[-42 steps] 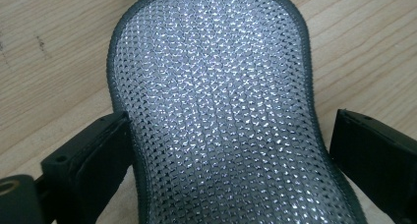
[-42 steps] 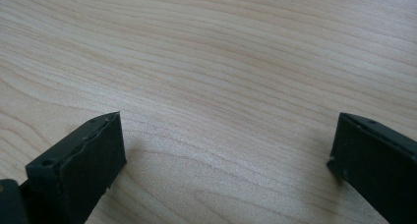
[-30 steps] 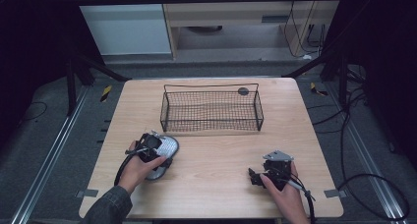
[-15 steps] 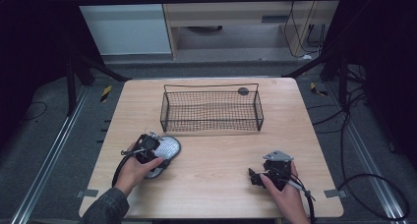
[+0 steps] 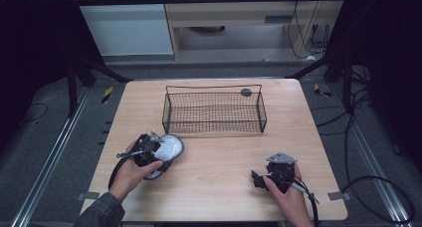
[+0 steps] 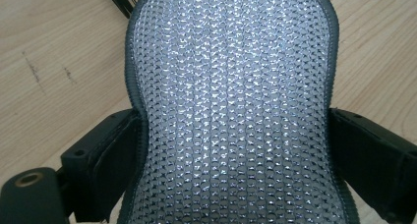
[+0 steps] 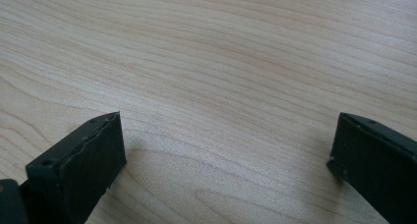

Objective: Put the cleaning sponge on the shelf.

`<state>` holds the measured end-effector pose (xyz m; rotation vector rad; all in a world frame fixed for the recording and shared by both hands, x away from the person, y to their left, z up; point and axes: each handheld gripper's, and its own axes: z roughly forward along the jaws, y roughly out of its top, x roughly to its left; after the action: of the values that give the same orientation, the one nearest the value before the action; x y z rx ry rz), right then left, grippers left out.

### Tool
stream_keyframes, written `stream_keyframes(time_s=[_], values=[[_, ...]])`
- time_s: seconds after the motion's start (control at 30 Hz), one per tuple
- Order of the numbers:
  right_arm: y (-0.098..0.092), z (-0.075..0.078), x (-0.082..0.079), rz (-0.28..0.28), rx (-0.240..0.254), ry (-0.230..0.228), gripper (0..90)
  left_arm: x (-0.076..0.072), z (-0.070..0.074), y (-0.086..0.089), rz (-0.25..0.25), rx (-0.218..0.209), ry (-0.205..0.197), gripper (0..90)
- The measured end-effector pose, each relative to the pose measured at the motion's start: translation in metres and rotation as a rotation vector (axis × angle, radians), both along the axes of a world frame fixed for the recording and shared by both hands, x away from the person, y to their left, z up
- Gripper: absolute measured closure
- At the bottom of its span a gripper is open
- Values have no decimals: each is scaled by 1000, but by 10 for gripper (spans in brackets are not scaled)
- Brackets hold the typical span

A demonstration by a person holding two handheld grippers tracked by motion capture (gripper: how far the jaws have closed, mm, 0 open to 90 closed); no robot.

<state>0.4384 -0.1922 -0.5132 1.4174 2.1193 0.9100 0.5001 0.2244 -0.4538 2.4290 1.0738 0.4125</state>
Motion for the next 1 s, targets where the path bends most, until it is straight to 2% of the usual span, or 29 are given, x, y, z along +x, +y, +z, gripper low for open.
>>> stream_keyframes(time_s=[0.23,0.3,0.73,1.0], values=[[0,0,0,1,-3,-2,4,-1,14,2,-19,3,-31,77],[0,0,0,2,-5,-2,4,-1,23,2,-29,6,-52,77],[0,0,0,2,-5,-3,4,2,44,8,-47,9,-91,79],[0,0,0,3,-5,-3,4,6,57,5,-79,36,-113,82]])
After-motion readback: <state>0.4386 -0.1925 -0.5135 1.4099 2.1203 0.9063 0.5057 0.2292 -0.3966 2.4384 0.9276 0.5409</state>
